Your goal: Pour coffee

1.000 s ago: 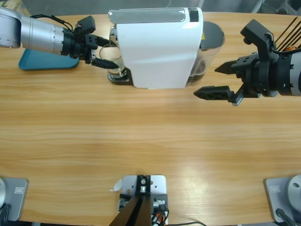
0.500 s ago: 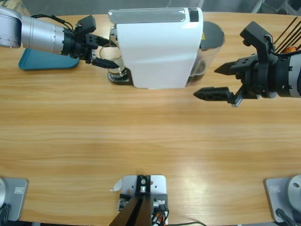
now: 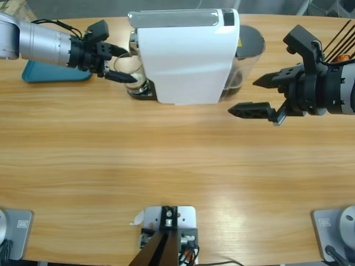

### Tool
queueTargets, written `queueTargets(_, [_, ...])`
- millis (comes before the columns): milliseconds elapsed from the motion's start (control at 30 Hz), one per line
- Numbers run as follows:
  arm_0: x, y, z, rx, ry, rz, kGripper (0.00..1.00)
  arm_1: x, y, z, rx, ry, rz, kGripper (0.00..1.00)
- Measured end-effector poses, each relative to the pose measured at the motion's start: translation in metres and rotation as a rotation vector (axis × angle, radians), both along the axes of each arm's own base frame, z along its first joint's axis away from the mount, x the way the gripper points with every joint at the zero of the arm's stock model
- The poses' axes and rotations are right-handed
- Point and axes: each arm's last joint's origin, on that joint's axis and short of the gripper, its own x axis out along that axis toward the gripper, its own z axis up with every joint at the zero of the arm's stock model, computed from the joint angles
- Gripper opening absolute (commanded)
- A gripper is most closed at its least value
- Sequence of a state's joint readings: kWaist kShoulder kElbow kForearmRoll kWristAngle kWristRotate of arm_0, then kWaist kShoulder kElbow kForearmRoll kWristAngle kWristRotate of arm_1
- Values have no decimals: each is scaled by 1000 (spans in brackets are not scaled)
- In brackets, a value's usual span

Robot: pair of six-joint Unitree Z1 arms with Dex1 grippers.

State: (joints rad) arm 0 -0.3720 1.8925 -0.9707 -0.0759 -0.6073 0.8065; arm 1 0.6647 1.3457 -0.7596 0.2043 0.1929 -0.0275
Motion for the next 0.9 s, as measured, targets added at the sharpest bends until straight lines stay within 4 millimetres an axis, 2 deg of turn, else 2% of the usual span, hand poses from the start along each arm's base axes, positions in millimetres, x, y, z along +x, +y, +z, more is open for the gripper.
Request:
queueTargets(167, [-6,11,6,8,-10,36,0,0,0,0,0,0,0,1000])
queueTargets(367, [-5,49,26,3,-39,193,0,0,0,0,1,-1,0,1000])
queueTargets(533, [-4,78,31,12,-38,326,0,1,0,1,4,-5,0,1000])
queueTargets(767, [1,130,27,-3,31,562,0,1,1,2,10,-12,0,1000])
queueTargets(900, [-2,151,21,-11,73,671,0,3,2,6,16,-21,0,1000])
